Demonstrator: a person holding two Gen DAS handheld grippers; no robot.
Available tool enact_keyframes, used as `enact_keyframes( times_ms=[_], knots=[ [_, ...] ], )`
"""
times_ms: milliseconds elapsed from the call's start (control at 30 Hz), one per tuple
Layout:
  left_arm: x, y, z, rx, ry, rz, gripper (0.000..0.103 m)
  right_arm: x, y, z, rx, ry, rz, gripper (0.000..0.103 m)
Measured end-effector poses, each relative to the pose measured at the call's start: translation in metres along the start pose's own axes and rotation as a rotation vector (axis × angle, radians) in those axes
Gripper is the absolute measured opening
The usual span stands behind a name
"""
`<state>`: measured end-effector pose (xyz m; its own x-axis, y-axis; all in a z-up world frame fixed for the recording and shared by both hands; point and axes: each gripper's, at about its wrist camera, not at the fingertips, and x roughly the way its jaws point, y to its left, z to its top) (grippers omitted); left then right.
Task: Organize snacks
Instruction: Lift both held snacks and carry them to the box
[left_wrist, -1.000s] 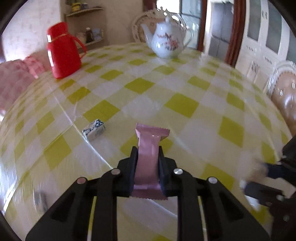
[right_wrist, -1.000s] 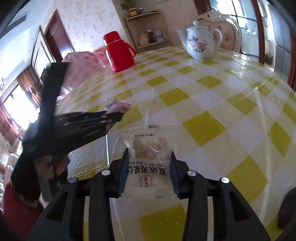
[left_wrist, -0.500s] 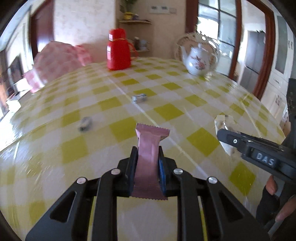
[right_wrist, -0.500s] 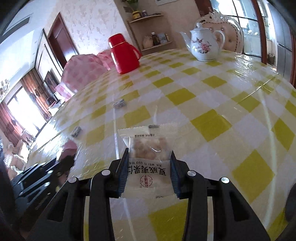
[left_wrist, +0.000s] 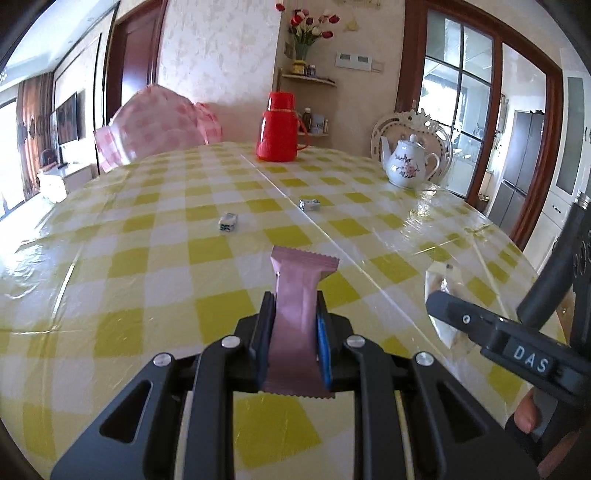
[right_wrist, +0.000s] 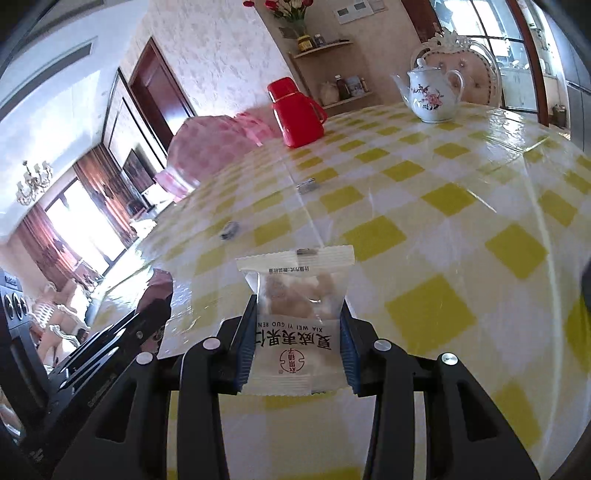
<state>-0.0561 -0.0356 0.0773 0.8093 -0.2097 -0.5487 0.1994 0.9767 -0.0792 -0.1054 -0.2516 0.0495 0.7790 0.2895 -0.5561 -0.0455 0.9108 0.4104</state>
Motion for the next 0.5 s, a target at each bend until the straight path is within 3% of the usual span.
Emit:
enact_keyframes(
  times_ms=[500],
  knots=[
    [-0.061,0.022,-0.026,0.005,-0.045,0.031,0.021,-0.024,0.051,-0.042,-0.092,0.027,0.046,0.040]
  ],
)
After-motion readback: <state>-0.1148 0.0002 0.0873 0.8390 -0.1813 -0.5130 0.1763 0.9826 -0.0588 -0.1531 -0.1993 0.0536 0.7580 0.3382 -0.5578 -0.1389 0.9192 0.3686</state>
